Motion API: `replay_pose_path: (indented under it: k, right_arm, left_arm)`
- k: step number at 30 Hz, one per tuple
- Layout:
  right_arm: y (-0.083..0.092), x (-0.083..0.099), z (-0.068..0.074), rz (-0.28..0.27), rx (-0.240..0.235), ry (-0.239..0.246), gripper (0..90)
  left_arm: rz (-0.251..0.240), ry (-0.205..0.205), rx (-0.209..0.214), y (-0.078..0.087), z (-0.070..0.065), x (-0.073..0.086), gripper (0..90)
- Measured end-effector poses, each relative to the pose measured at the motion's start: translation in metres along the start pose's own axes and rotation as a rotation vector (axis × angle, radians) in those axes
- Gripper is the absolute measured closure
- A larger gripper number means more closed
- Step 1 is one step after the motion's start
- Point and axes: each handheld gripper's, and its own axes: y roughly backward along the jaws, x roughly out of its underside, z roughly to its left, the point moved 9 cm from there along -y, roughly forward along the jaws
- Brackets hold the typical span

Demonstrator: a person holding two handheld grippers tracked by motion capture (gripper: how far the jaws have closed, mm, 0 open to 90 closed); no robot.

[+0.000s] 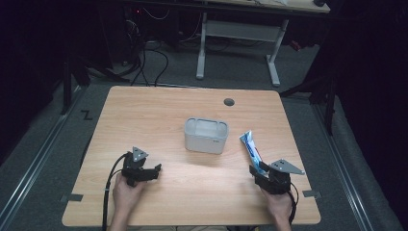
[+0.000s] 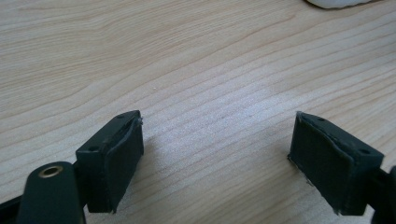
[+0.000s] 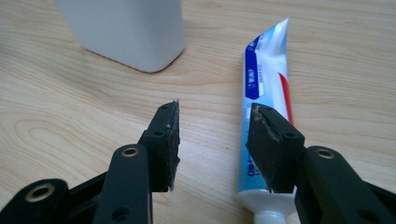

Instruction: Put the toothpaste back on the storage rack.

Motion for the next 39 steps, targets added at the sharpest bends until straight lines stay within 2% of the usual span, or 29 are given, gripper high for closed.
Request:
replay_pose_path:
  k: [11,18,22,31,39]
  right_arm:
    - [0.0,-0.005,-0.018,0.009,0.03,-0.028,52.5]
    - [-0.007,-0.01,-0.028,0.041,0.053,-0.027,50.4]
    - [-0.01,-0.013,-0.03,0.045,0.053,-0.033,50.2]
    - [-0.025,-0.025,-0.028,0.074,0.048,0.002,49.6]
    - [-0.04,-0.034,-0.026,0.107,0.034,0.009,46.8]
  left_arm:
    - [0.0,0.0,0.0,0.0,0.0,0.0,17.8]
    - [0.0,-0.001,0.0,0.0,0.0,0.0,17.8]
    - [0.001,-0.001,0.0,0.0,0.0,0.0,17.8]
    - [0.001,0.0,0.0,0.0,0.0,0.0,17.7]
    - [0.001,0.0,0.0,0.0,0.0,0.0,17.7]
